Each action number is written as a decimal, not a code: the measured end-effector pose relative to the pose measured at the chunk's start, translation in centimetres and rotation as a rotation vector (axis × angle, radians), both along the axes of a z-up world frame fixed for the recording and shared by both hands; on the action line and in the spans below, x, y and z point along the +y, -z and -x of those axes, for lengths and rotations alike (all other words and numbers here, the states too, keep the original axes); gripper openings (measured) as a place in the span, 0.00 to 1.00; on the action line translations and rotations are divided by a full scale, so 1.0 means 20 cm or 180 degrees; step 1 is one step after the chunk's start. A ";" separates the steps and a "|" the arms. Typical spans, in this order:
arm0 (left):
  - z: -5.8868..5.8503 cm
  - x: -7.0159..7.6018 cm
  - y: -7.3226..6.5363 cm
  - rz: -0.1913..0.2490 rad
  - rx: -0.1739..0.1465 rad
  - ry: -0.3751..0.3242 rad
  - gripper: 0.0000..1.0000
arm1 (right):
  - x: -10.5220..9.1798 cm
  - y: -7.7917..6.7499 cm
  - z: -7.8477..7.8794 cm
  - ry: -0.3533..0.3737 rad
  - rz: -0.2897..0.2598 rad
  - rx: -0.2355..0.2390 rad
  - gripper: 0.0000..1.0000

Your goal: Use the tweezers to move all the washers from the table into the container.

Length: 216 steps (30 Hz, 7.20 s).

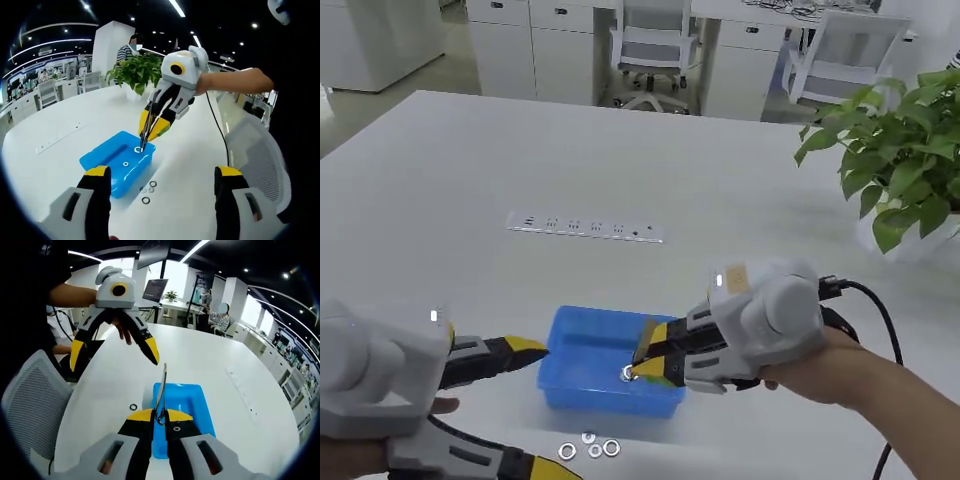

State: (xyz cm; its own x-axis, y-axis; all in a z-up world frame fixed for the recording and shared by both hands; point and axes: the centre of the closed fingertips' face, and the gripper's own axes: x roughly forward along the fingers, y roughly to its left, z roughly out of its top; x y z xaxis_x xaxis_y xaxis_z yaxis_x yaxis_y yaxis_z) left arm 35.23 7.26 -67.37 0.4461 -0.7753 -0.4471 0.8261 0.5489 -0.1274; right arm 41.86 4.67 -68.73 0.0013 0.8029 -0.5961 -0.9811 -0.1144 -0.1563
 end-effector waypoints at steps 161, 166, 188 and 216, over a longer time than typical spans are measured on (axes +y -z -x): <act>-0.30 -0.15 -0.18 -0.0489 -0.0422 0.0215 0.06 | -0.24 0.11 -0.05 0.0665 0.0205 0.0180 0.69; -0.27 -0.15 -0.17 -0.0484 -0.0411 0.0252 0.06 | -0.25 0.11 -0.03 0.0739 0.0170 0.0223 0.78; -0.20 -0.19 -0.04 -0.0474 -0.0349 0.0325 0.06 | -0.25 0.11 0.07 0.0873 -0.0168 0.0407 0.96; -0.20 -0.22 0.09 -0.0492 -0.0262 0.0332 0.06 | -0.26 0.18 0.19 0.0661 -0.0213 0.0452 0.87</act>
